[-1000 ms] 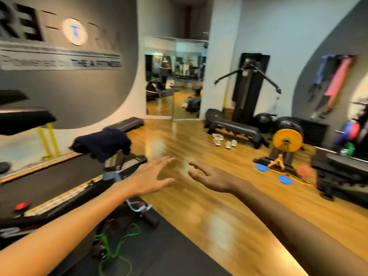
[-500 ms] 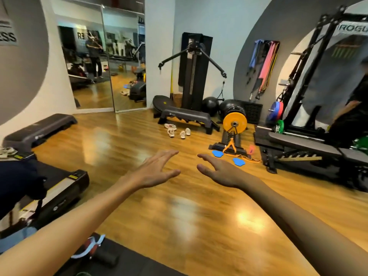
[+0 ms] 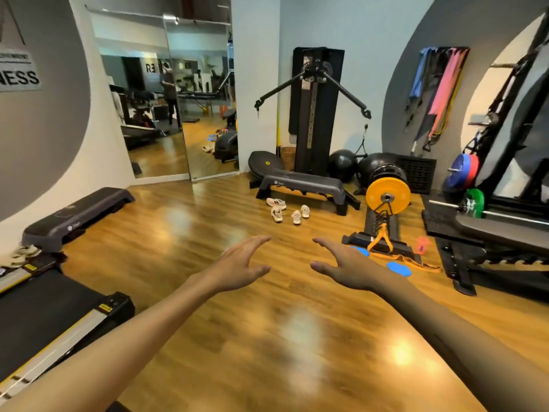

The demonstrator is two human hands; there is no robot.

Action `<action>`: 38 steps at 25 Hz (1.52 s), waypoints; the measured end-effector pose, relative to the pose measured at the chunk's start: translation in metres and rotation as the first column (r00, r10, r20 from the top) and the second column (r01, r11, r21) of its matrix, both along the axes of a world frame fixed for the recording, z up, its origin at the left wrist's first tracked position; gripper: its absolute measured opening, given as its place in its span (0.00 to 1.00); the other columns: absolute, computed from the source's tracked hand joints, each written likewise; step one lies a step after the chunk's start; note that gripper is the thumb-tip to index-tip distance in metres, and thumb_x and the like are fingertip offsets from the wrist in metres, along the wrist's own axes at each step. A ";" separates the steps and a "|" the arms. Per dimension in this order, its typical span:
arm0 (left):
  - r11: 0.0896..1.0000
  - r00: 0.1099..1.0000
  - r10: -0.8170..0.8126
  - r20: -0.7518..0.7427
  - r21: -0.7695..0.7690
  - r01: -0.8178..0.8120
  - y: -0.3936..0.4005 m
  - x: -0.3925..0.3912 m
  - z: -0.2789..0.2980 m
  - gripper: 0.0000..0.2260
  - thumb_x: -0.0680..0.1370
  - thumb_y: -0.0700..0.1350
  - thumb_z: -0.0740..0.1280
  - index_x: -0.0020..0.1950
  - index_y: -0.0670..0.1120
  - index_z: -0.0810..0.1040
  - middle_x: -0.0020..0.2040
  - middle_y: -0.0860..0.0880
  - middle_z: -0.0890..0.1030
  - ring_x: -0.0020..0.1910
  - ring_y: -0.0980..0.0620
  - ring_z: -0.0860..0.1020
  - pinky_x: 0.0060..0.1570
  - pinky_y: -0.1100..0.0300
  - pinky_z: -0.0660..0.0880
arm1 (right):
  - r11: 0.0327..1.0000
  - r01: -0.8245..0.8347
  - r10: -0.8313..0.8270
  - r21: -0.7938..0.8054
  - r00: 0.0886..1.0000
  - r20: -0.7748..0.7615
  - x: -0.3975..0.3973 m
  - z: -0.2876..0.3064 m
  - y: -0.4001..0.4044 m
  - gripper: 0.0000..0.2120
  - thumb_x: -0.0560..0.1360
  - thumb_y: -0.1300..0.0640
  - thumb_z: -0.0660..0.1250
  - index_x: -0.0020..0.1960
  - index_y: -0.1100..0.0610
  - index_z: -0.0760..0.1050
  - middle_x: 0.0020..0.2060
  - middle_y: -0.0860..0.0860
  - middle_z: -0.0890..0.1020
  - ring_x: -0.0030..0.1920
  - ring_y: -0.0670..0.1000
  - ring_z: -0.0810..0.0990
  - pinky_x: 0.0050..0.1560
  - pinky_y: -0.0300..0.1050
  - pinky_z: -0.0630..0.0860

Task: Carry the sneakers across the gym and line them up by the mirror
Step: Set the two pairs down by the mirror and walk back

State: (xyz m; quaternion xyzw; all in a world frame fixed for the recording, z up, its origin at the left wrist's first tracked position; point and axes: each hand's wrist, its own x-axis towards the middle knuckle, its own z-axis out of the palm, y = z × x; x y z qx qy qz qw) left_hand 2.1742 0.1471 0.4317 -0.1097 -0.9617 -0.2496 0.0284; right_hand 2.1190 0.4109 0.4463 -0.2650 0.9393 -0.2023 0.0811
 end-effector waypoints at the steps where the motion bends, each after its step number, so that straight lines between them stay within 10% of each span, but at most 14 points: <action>1: 1.000 1.000 0.009 0.002 0.014 -0.009 -0.006 -0.027 0.003 0.29 0.77 0.56 0.65 0.75 0.58 0.57 0.77 0.54 0.61 0.75 0.54 0.59 0.73 0.54 0.59 | 1.000 -0.003 0.003 0.000 1.000 -0.004 -0.031 0.003 -0.005 0.35 0.75 0.35 0.59 0.77 0.48 0.55 0.76 0.49 0.63 0.74 0.52 0.63 0.72 0.50 0.63; 18: 0.987 0.987 -0.157 -0.039 0.022 0.158 -0.104 -0.562 0.012 0.32 0.75 0.51 0.68 0.76 0.51 0.58 0.76 0.51 0.63 0.75 0.52 0.62 0.74 0.52 0.61 | 0.998 0.041 -0.045 -0.043 0.994 -0.096 -0.543 -0.005 -0.131 0.33 0.75 0.39 0.62 0.76 0.47 0.58 0.75 0.45 0.65 0.74 0.46 0.64 0.70 0.41 0.60; 38: 0.988 0.968 -0.073 0.240 0.151 0.038 -0.058 -1.168 -0.151 0.37 0.73 0.51 0.71 0.77 0.48 0.56 0.77 0.48 0.61 0.75 0.51 0.61 0.73 0.57 0.59 | 0.992 0.071 -0.089 0.108 0.981 0.174 -1.157 -0.153 -0.065 0.47 0.69 0.35 0.68 0.78 0.55 0.52 0.77 0.53 0.58 0.76 0.54 0.59 0.74 0.56 0.61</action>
